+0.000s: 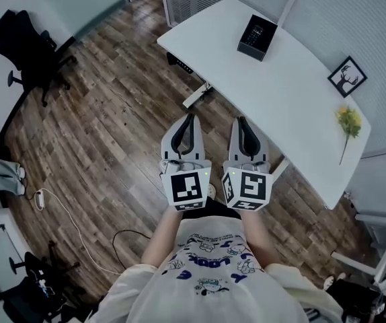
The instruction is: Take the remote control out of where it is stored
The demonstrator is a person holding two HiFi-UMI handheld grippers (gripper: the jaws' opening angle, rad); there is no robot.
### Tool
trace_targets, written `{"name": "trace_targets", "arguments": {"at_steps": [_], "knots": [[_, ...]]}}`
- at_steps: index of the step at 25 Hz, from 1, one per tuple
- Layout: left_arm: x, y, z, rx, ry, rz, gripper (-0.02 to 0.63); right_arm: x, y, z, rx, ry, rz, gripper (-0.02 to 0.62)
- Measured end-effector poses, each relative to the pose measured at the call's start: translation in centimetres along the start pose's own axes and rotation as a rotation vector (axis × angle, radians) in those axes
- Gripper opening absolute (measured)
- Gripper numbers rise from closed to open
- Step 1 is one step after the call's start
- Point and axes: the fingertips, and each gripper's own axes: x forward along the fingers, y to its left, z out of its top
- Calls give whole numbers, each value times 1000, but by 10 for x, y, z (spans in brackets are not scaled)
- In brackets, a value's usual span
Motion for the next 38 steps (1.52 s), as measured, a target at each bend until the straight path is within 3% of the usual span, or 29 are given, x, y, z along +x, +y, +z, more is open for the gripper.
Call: {"name": "trace_targets", "arguments": {"at_steps": [15,38], "knots": [[123,1,-15,-1,39,-76,18,101,-52,-9,37,20,-76,47],[376,23,-8,5,45,-372,18,321,-119,5,29,54,-303,47]]}}
